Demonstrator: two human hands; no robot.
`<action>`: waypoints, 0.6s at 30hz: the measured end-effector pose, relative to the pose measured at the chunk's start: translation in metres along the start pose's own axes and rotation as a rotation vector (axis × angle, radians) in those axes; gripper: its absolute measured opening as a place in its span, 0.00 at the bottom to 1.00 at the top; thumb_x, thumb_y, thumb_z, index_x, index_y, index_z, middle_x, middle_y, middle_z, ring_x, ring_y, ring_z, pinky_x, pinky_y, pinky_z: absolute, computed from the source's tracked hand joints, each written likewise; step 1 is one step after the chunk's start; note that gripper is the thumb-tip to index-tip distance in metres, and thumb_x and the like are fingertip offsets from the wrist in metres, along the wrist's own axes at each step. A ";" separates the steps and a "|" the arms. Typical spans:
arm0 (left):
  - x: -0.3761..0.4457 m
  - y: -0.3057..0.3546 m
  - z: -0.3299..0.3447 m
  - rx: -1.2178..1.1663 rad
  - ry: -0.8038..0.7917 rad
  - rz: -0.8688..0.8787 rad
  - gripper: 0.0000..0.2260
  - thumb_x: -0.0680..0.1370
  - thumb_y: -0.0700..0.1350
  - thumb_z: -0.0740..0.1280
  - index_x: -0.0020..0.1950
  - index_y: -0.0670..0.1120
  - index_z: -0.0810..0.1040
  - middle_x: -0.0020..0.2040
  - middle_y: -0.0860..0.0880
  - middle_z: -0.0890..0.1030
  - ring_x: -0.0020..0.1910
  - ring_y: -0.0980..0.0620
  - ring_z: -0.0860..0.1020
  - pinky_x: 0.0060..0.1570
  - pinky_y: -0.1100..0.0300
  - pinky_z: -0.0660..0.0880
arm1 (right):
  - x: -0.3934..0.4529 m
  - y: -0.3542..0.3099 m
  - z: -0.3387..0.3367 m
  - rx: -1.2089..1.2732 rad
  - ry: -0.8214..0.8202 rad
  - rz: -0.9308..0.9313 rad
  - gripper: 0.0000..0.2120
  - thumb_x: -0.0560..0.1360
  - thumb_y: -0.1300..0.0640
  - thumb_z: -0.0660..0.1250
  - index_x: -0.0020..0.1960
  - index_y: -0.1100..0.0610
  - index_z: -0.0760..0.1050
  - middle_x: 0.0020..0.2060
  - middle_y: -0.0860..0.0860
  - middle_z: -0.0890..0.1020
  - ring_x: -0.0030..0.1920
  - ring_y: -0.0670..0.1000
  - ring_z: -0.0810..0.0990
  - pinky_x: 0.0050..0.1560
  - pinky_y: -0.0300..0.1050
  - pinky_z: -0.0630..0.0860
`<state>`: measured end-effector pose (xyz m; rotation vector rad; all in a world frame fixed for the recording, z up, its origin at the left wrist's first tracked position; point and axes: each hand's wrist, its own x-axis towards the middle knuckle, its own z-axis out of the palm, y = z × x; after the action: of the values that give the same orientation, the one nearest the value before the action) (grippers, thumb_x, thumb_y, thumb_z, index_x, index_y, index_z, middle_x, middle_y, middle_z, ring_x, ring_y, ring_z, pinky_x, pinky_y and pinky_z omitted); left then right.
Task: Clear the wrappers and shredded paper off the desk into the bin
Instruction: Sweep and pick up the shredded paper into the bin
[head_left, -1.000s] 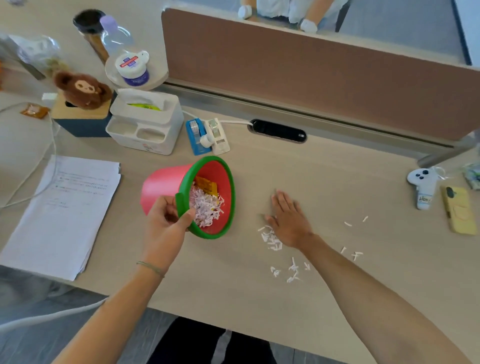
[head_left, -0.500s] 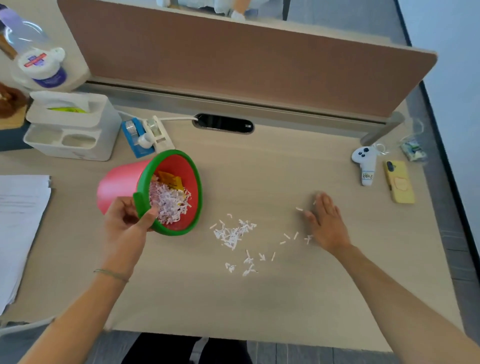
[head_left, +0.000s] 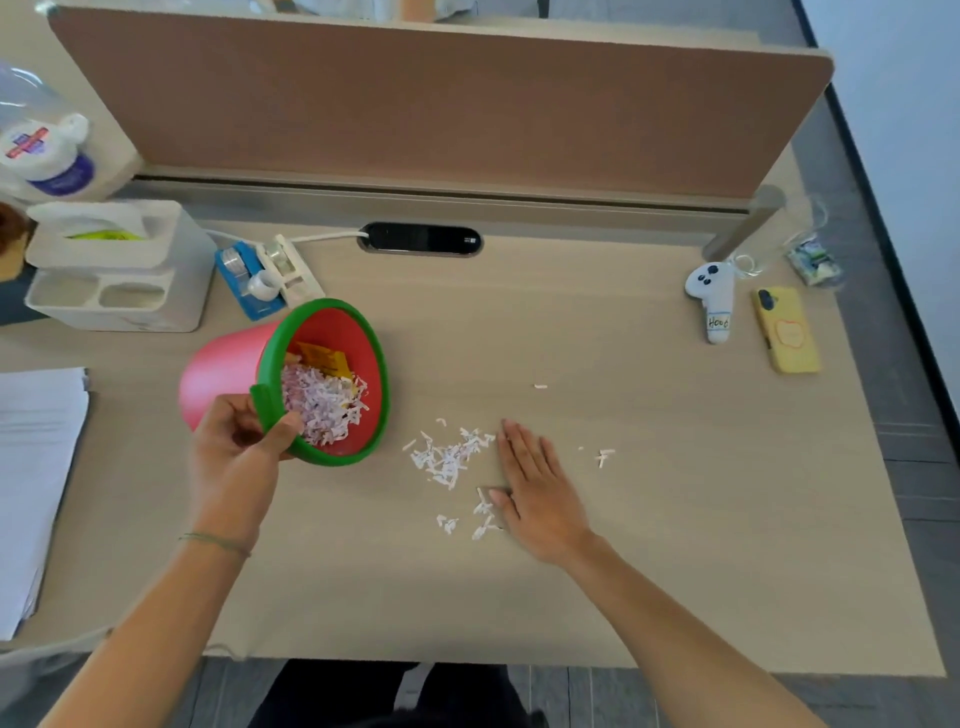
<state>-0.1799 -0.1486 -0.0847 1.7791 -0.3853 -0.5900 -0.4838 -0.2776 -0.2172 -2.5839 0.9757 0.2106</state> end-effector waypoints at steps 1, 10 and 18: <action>-0.001 0.000 0.001 -0.001 0.001 -0.002 0.14 0.78 0.32 0.71 0.44 0.50 0.74 0.43 0.43 0.72 0.42 0.49 0.74 0.37 0.64 0.83 | -0.005 0.008 -0.001 0.013 0.021 0.009 0.33 0.84 0.44 0.47 0.82 0.58 0.42 0.82 0.52 0.42 0.81 0.50 0.37 0.80 0.54 0.42; -0.003 0.002 -0.003 0.001 0.007 -0.007 0.13 0.77 0.32 0.72 0.44 0.50 0.75 0.41 0.41 0.72 0.42 0.47 0.74 0.37 0.64 0.84 | -0.020 0.053 0.005 0.077 0.136 0.488 0.37 0.81 0.39 0.46 0.82 0.61 0.44 0.82 0.55 0.46 0.82 0.53 0.41 0.80 0.58 0.44; -0.001 0.004 -0.010 0.008 0.023 -0.023 0.12 0.77 0.32 0.72 0.44 0.48 0.75 0.40 0.43 0.72 0.46 0.42 0.74 0.37 0.61 0.83 | 0.032 -0.012 0.001 0.083 0.132 0.248 0.36 0.83 0.41 0.46 0.82 0.61 0.40 0.82 0.54 0.42 0.81 0.53 0.37 0.80 0.55 0.39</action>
<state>-0.1745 -0.1417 -0.0783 1.7985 -0.3516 -0.5844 -0.4525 -0.2885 -0.2228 -2.4225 1.3242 0.0622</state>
